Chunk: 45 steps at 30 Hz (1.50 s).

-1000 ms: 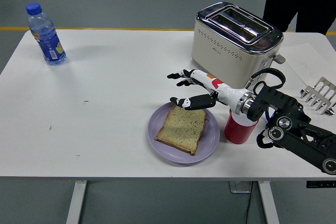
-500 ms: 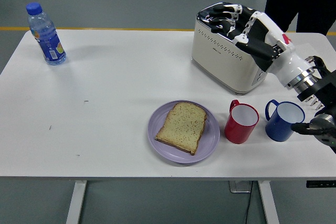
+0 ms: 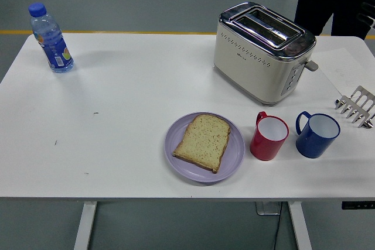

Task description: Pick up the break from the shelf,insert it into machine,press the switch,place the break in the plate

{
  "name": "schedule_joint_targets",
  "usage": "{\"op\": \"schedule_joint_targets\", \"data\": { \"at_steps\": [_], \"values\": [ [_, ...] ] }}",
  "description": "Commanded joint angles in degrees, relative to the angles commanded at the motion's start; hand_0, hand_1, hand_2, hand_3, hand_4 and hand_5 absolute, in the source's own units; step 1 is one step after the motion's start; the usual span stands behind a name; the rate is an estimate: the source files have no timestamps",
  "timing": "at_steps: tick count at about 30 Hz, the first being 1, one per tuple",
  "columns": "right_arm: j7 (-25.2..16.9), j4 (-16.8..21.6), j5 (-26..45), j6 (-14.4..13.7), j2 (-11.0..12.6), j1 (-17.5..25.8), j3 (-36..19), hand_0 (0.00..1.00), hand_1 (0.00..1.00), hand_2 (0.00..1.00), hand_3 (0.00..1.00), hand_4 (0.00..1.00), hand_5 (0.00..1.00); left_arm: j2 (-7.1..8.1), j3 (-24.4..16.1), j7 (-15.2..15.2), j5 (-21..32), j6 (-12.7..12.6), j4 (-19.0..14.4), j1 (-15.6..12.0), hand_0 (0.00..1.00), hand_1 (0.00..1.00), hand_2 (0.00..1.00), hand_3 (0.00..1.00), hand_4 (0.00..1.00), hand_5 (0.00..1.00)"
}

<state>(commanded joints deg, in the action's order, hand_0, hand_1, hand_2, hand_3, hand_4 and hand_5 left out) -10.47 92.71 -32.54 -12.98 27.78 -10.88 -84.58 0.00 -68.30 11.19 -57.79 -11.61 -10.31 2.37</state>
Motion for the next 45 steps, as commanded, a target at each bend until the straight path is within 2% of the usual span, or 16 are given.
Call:
{"op": "schedule_joint_targets", "data": {
  "at_steps": [6,11,15,24,31,45],
  "values": [
    [-1.4,-3.2,4.1,-0.5,-2.6,7.1,-7.9,0.725,0.689,0.710,0.658,0.530,0.171,0.00,-0.3,0.0,-0.5,0.2,0.0,-0.2,0.699,0.607,0.727,0.688,0.535,0.933],
    [-0.8,-7.2,8.5,0.2,-5.1,11.1,-12.0,0.726,0.689,0.711,0.660,0.519,0.189,0.00,-0.3,-0.1,-0.4,0.2,0.0,0.1,0.699,0.607,0.727,0.687,0.534,0.934],
    [-0.8,-10.3,11.9,0.8,-6.7,12.8,-13.2,0.726,0.689,0.711,0.660,0.519,0.189,0.00,-0.5,-0.1,-0.5,0.2,0.0,0.2,0.699,0.607,0.727,0.687,0.534,0.934],
    [-0.8,-14.8,17.7,2.6,-10.0,14.0,-14.0,0.730,0.694,0.721,0.669,0.510,0.200,0.00,-0.6,-0.1,-0.7,0.3,0.0,0.5,0.699,0.608,0.725,0.688,0.532,0.935],
    [-0.1,-16.6,18.7,3.1,-11.9,14.1,-14.7,0.731,0.693,0.721,0.669,0.505,0.205,0.00,-0.6,-0.3,-0.8,0.4,0.0,0.9,0.699,0.608,0.725,0.688,0.530,0.934],
    [0.2,-17.6,18.9,3.6,-13.2,13.5,-15.1,0.727,0.691,0.720,0.668,0.500,0.239,0.18,-1.1,-0.3,-1.3,0.4,0.0,1.2,0.698,0.608,0.724,0.686,0.528,0.934]
  ]
}}
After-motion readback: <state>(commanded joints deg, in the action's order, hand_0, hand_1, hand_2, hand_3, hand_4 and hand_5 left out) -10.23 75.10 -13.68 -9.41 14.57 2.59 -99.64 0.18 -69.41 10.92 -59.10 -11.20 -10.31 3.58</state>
